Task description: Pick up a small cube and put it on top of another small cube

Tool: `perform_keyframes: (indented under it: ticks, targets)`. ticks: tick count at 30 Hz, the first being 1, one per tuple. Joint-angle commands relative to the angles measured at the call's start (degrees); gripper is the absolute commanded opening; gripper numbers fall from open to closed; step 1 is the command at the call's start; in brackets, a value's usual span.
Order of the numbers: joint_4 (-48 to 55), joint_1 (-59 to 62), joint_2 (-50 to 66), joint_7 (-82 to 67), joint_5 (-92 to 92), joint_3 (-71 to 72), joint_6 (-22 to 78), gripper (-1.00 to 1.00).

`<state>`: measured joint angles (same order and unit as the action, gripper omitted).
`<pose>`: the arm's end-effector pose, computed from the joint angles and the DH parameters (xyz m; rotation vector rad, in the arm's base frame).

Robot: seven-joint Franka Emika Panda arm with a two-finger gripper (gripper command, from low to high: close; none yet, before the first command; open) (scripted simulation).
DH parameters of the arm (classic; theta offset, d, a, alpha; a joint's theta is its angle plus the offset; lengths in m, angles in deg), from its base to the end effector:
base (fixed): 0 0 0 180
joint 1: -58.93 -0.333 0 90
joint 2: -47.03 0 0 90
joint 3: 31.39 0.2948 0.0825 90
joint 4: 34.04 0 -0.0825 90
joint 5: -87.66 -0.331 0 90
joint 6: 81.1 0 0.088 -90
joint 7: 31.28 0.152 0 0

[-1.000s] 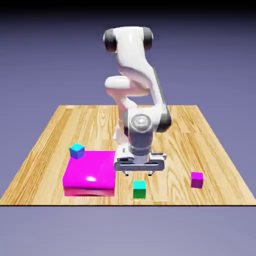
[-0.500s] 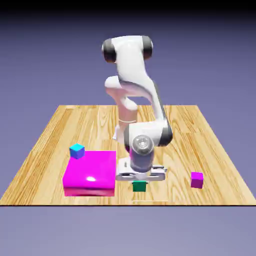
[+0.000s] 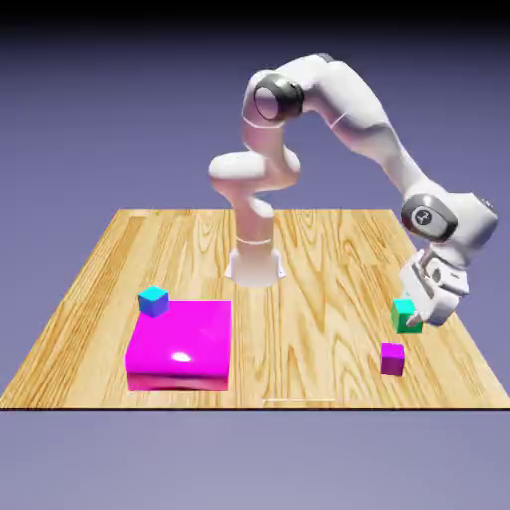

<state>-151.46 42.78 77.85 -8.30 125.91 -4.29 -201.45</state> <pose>0.3903 0.3092 0.1568 2.5053 1.0644 -0.2327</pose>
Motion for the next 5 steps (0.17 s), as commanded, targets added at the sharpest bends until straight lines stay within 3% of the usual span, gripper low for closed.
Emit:
perform_keyframes:
  ticks: [1,5]
  targets:
    - [0.00,0.00,0.00,0.10,0.19,0.00,-0.03,1.00]
    - [2.77,0.17,-5.44,-3.36,-5.02,3.24,7.09,1.00]
